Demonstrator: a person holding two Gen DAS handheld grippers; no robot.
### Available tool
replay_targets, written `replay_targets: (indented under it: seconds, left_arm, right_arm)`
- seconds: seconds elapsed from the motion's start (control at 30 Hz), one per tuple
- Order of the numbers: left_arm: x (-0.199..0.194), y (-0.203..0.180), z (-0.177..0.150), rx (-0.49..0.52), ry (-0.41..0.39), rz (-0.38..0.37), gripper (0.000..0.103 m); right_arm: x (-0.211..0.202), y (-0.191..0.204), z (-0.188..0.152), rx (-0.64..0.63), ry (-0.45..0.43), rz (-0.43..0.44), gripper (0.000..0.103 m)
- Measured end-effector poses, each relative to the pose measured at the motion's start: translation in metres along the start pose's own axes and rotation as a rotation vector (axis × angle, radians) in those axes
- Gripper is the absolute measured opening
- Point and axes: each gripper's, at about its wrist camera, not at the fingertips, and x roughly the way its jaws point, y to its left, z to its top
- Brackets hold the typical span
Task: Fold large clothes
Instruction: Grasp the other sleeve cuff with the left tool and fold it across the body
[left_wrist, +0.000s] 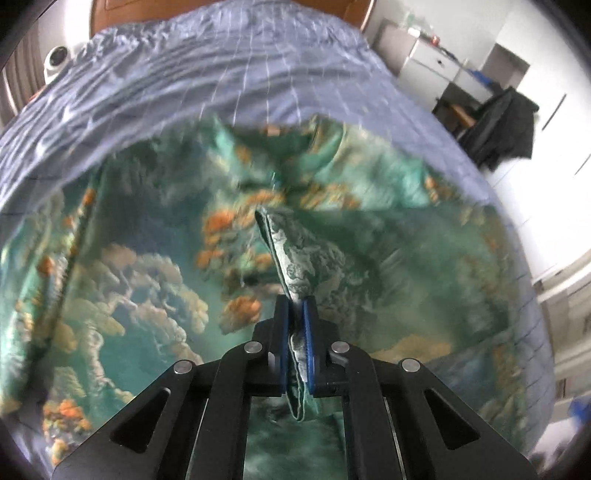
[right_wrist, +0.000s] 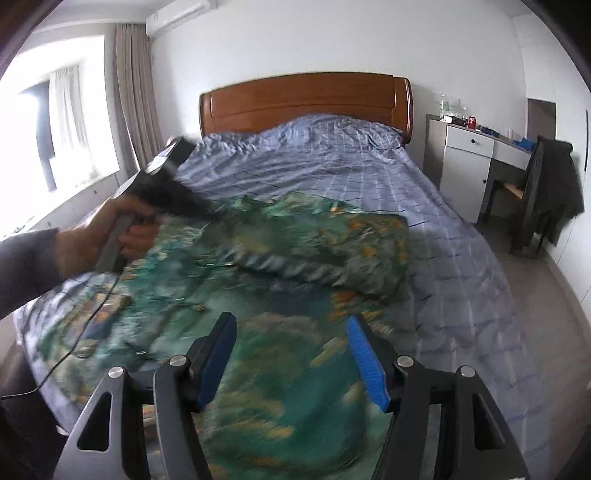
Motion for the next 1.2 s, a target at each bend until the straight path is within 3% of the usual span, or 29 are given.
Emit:
replay_targets:
  seconds: [0.13,0.23,0.37,0.43,0.63,0.77,0.87,1.03,1.2]
  left_arm:
    - [0.010,0.003,-0.009,0.001,0.006,-0.006,0.006]
    - [0.016,0.000,-0.008,0.012,0.002,0.008,0.006]
    - [0.023,0.002,-0.015,0.002,-0.005,0.013,0.007]
    - [0.025,0.003,-0.017,-0.013,-0.011,0.011,0.007]
    - [0.025,0.000,-0.025,-0.005,-0.043,0.029,0.008]
    - [0.026,-0.002,-0.028,0.010,-0.058,0.046,0.008]
    - [0.025,-0.002,-0.028,0.012,-0.059,0.049,0.008]
    - [0.026,-0.004,-0.029,0.018,-0.071,0.058,0.009]
    - [0.026,-0.011,-0.030,0.036,-0.071,0.102,0.011]
  right_arm:
    - [0.046,-0.048,0.034,0.028,0.048,-0.075,0.064]
    - [0.082,-0.074,0.063,0.078,0.067,-0.066,0.064]
    - [0.145,-0.077,0.098,0.041,0.116,-0.031,0.064]
    - [0.178,-0.080,0.107,0.037,0.124,-0.059,0.064]
    - [0.282,-0.103,0.083,0.133,0.391,-0.044,0.064]
    - [0.286,-0.104,0.082,0.164,0.397,-0.056,0.064]
    - [0.270,-0.095,0.089,0.119,0.392,-0.094,0.064]
    - [0.211,-0.064,0.087,0.062,0.328,-0.010,0.064]
    - [0.236,-0.054,0.053,0.036,0.434,-0.002,0.064]
